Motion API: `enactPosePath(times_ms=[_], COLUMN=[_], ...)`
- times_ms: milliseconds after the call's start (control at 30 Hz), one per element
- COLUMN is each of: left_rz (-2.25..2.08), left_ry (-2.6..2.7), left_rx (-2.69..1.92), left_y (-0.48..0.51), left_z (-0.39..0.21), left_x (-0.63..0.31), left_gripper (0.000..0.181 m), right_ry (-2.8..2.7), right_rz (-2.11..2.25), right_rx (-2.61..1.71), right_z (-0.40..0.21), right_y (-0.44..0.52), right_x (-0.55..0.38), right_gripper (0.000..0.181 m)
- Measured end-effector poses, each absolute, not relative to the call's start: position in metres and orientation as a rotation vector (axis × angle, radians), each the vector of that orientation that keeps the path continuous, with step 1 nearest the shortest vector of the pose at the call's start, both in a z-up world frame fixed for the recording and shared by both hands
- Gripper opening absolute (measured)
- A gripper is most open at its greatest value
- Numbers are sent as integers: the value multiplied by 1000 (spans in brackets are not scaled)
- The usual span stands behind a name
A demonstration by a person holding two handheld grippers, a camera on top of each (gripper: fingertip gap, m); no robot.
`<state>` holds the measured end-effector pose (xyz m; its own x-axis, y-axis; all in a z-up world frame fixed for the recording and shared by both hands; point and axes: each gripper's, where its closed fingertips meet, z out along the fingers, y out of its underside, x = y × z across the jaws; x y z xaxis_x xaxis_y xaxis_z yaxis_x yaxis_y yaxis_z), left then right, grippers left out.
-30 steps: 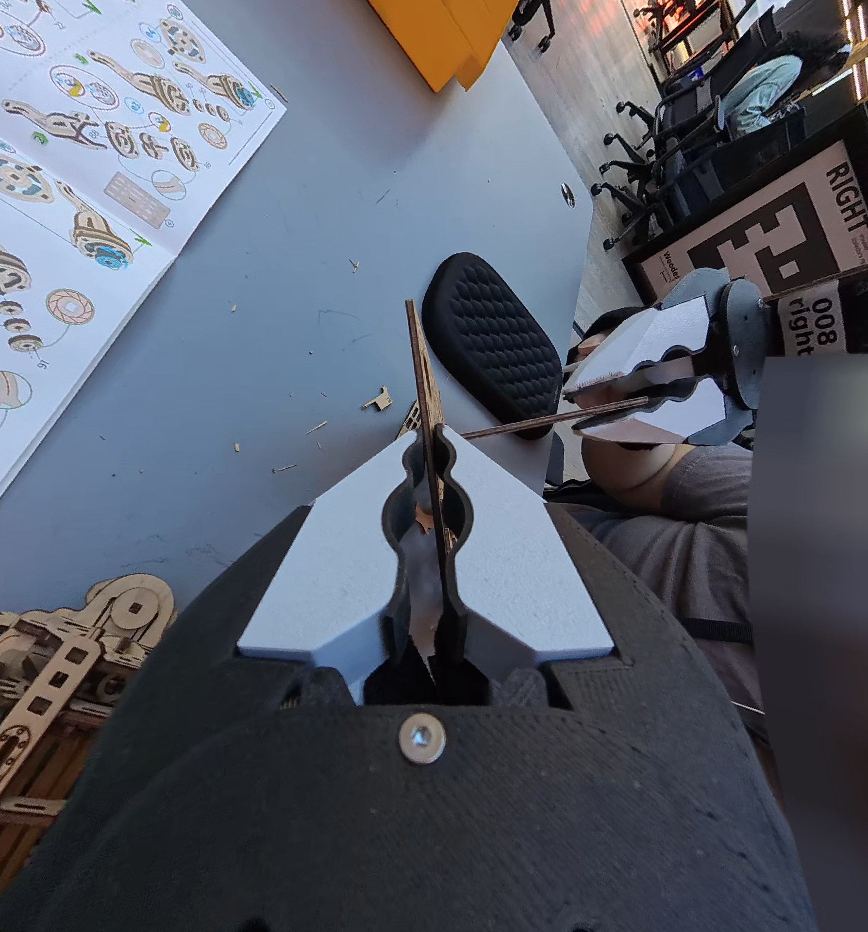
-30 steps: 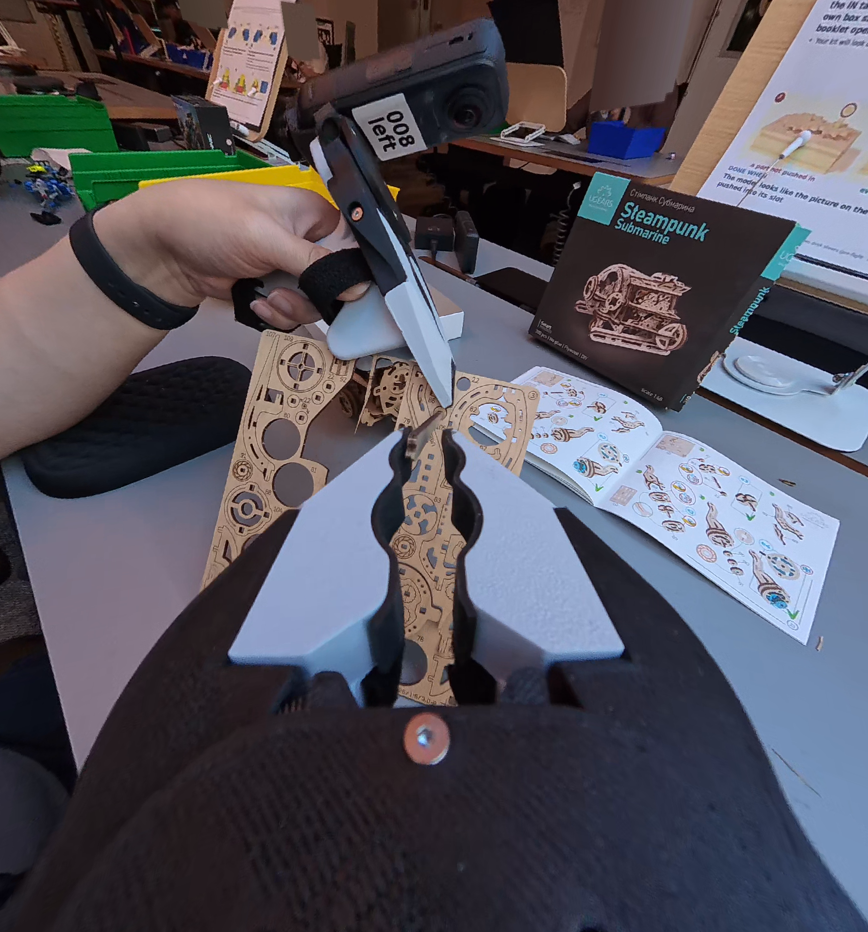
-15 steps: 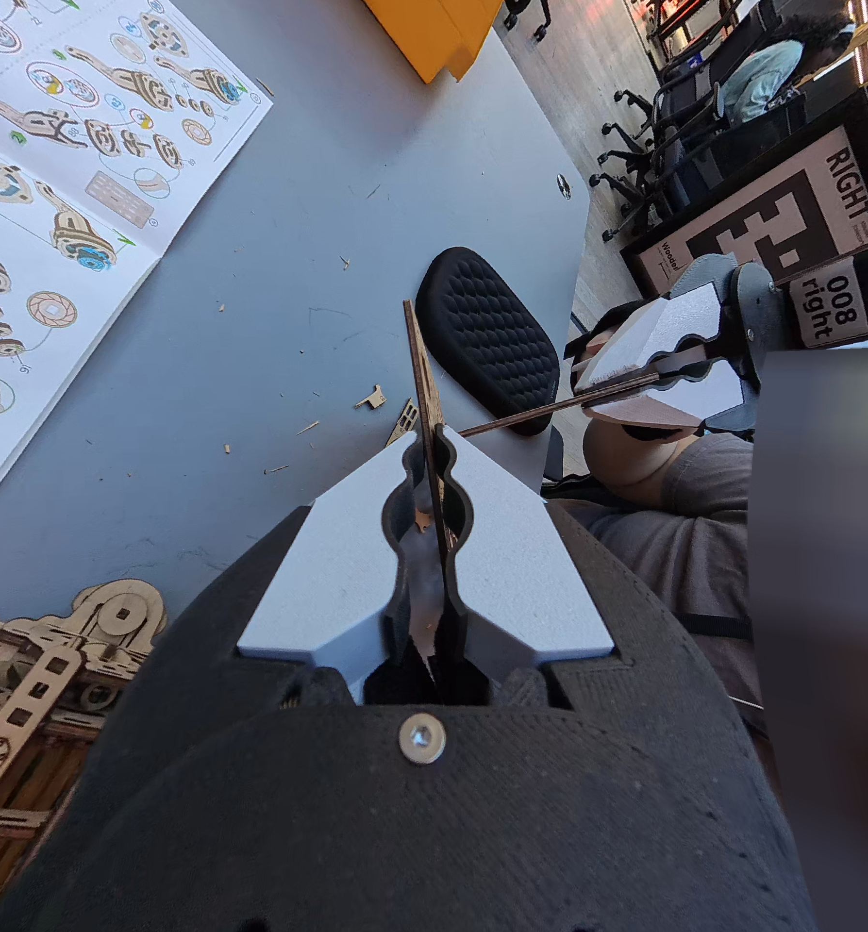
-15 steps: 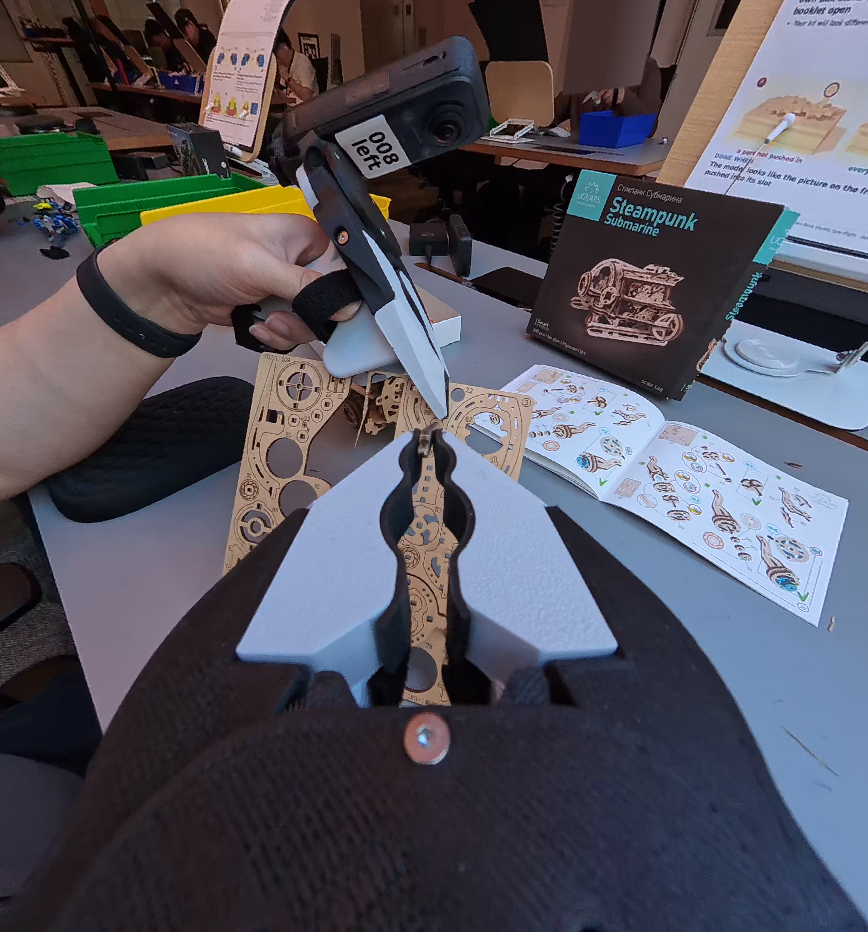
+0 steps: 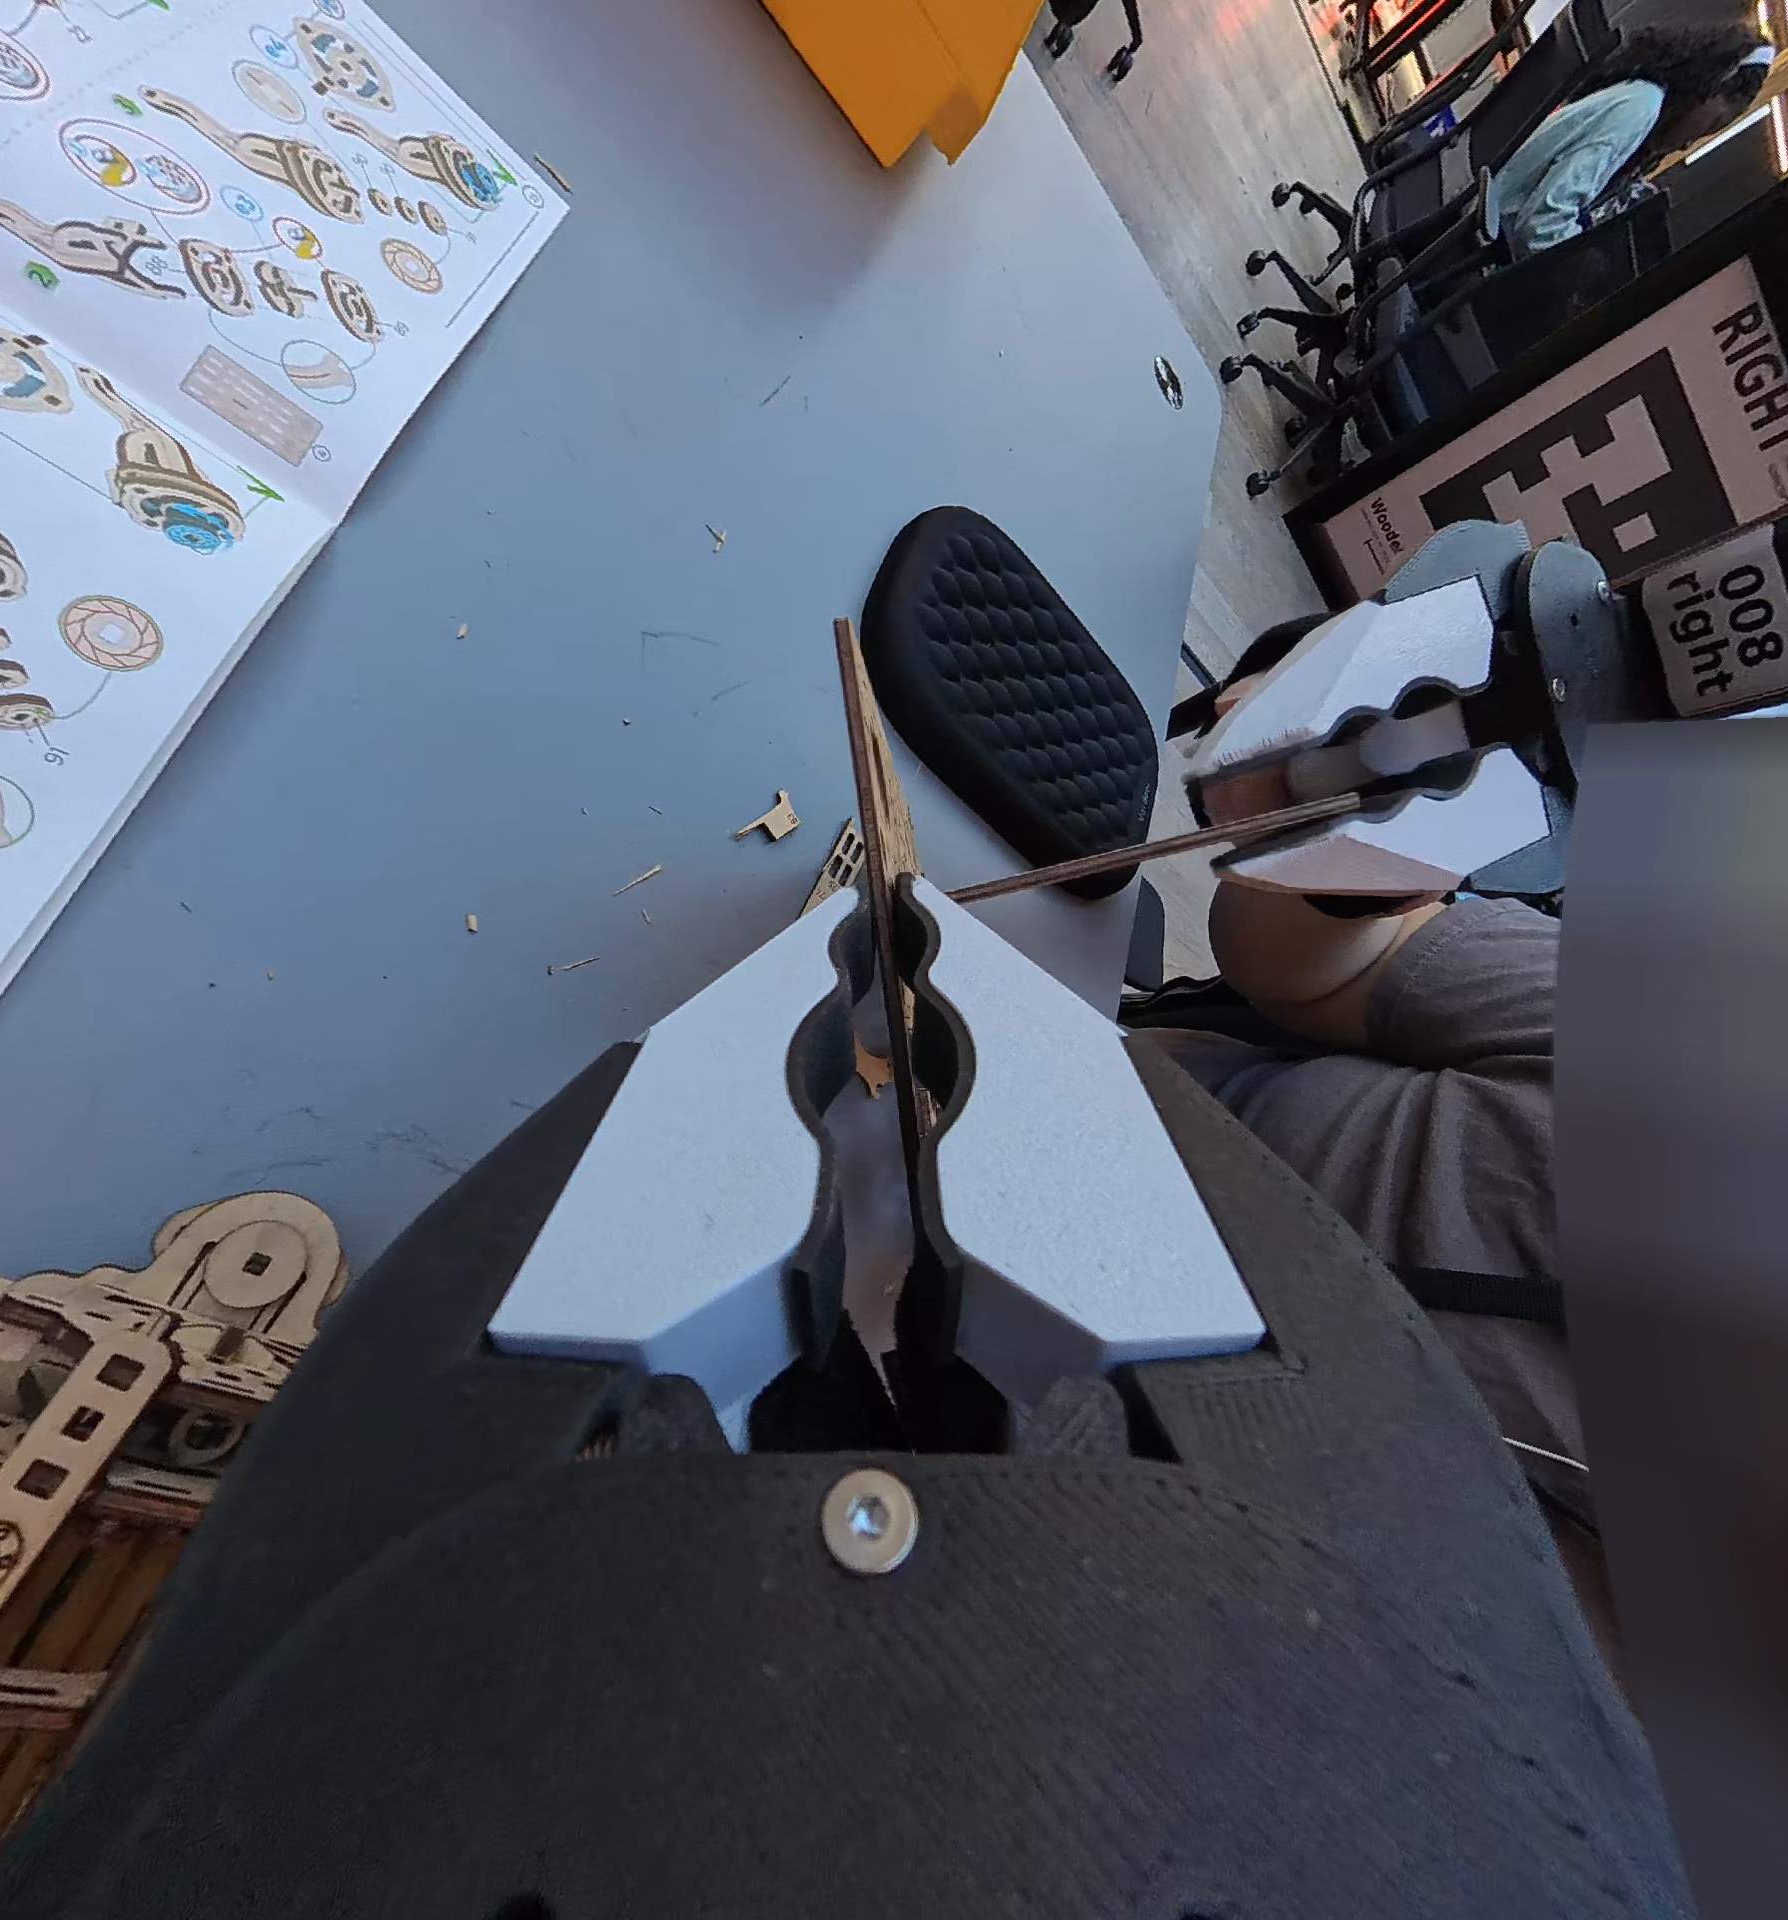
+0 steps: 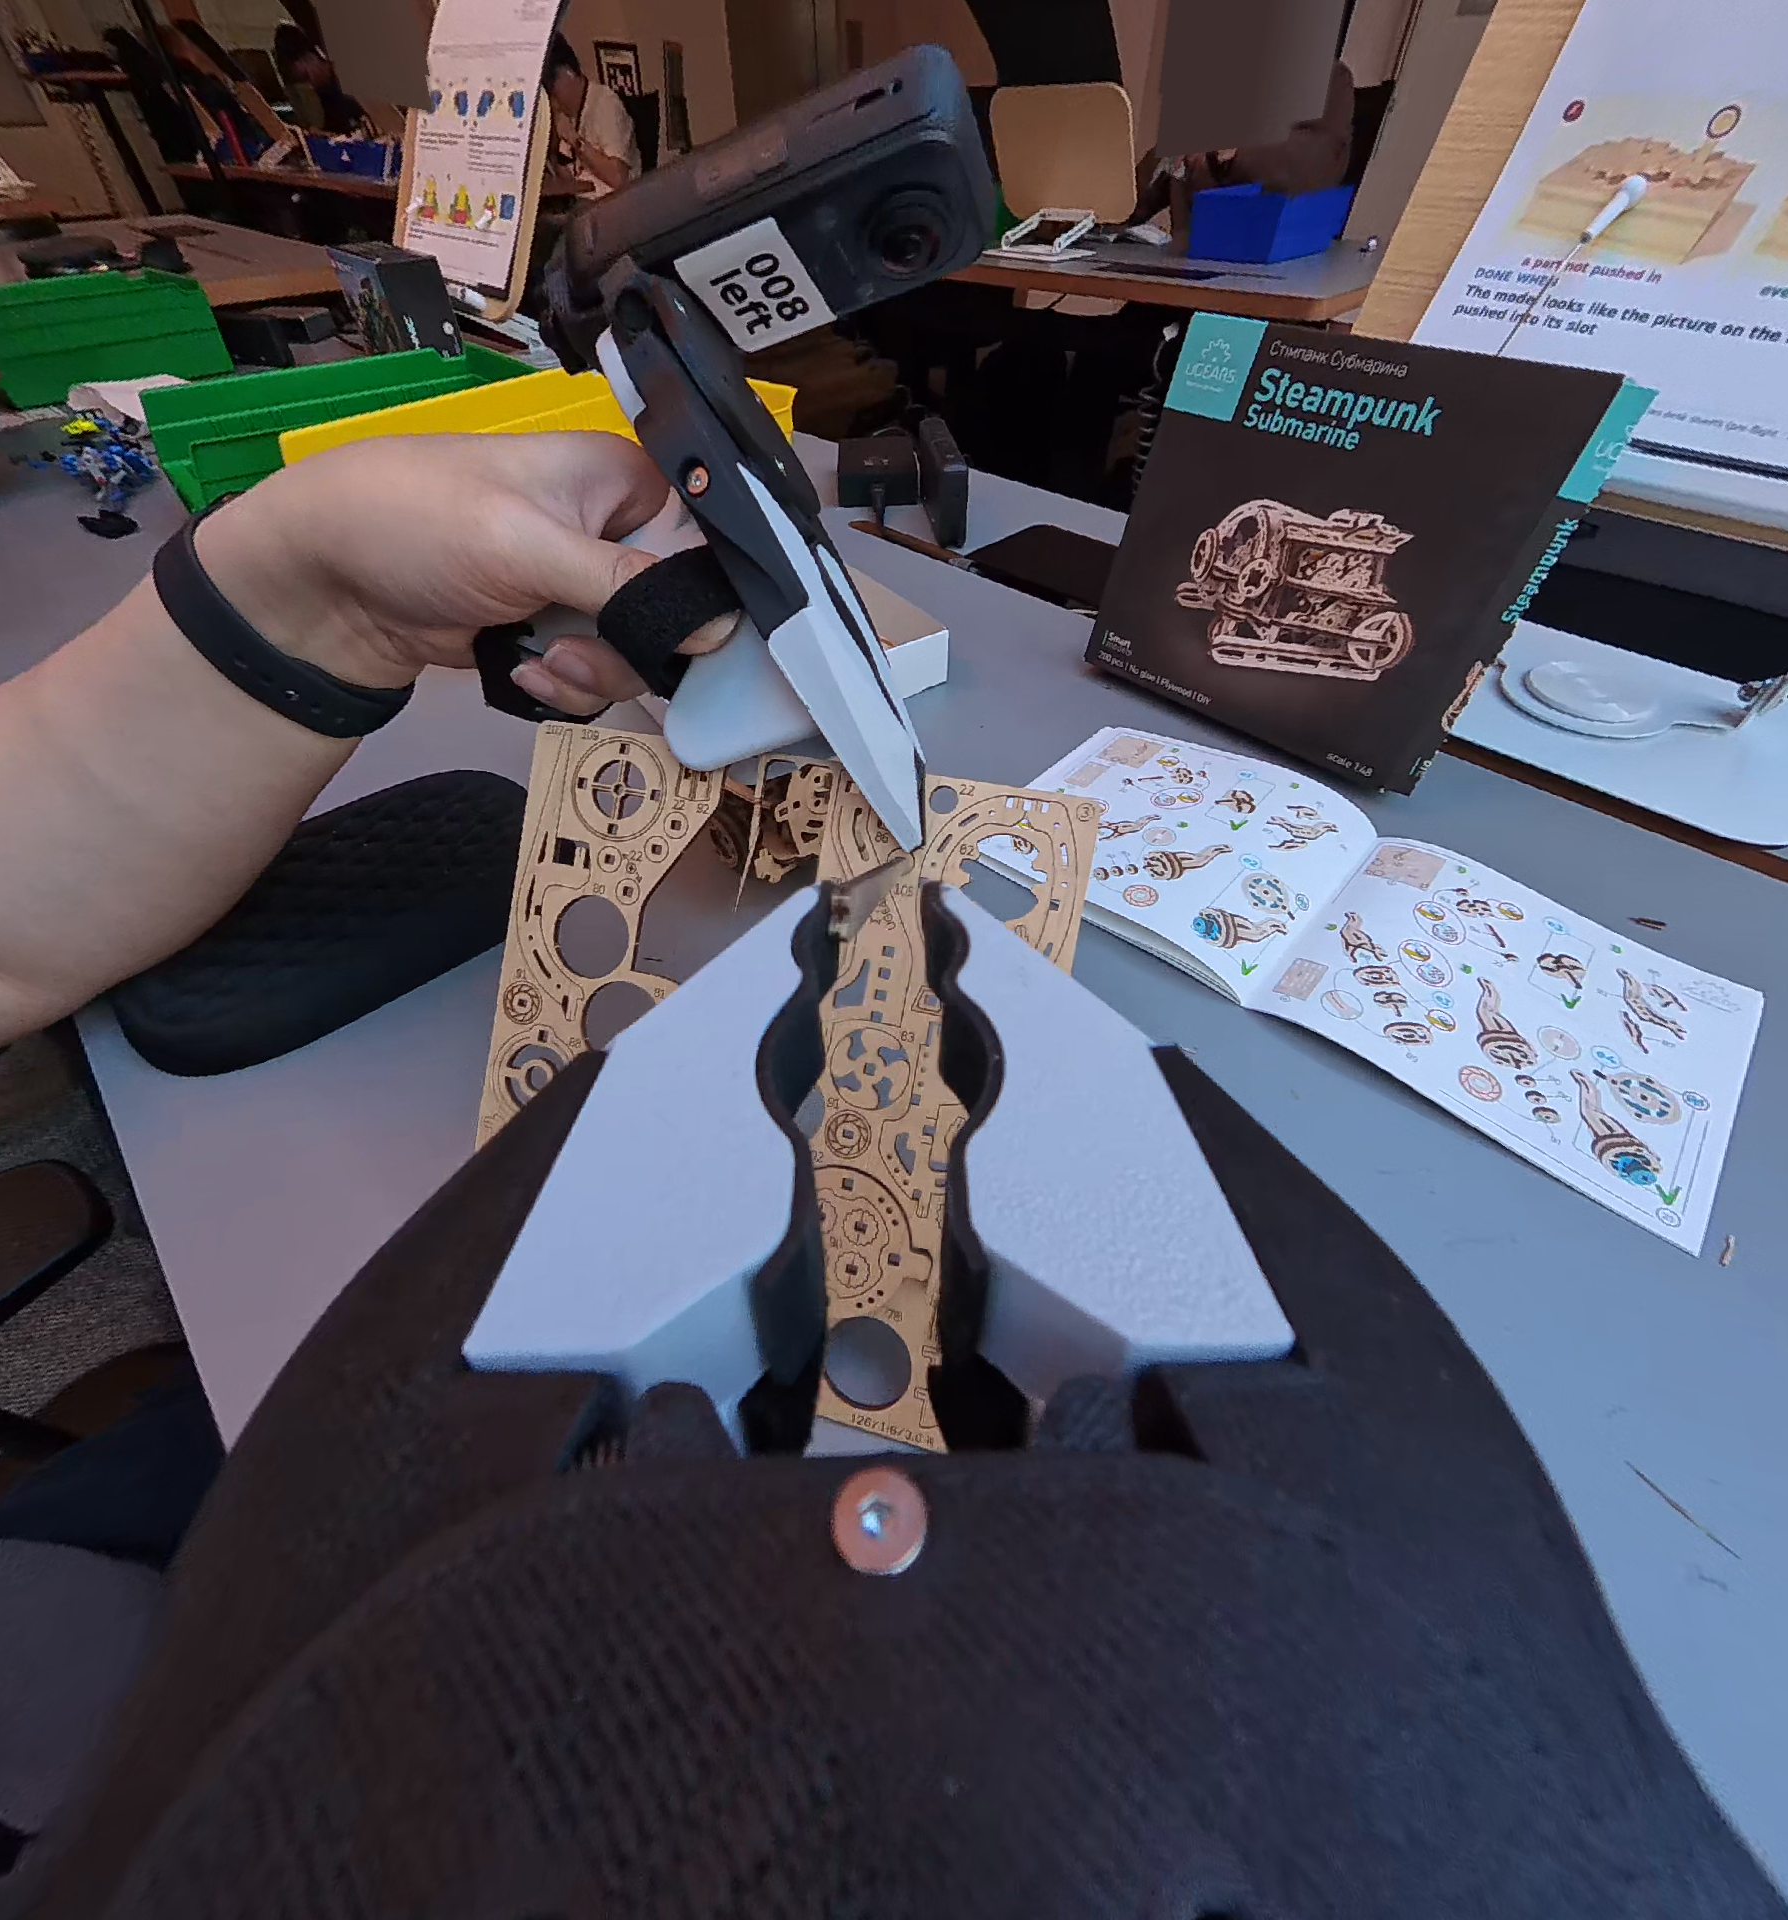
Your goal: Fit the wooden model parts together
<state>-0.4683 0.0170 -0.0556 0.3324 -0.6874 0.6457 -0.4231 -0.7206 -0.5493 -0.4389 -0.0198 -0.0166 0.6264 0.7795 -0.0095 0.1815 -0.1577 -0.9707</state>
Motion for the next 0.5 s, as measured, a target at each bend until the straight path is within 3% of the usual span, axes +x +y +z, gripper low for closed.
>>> enactPosePath(times_ms=[267, 333, 500], left_rz=[-1335, -1327, -1321], left_ry=[999, 1001, 1002], left_rx=[-2316, -2317, -2318], left_y=[16, 17, 17], left_z=[-55, -55, -55], left_x=[-468, -468, -469], left_gripper=[1, 1, 1], right_ry=[-784, -791, -830], right_rz=[652, 646, 580], right_rx=[-1681, -1688, -1664], right_z=[-11, -12, -13], right_y=[-21, -21, -19], right_x=[-441, -441, -439], right_gripper=[13, 3, 1])
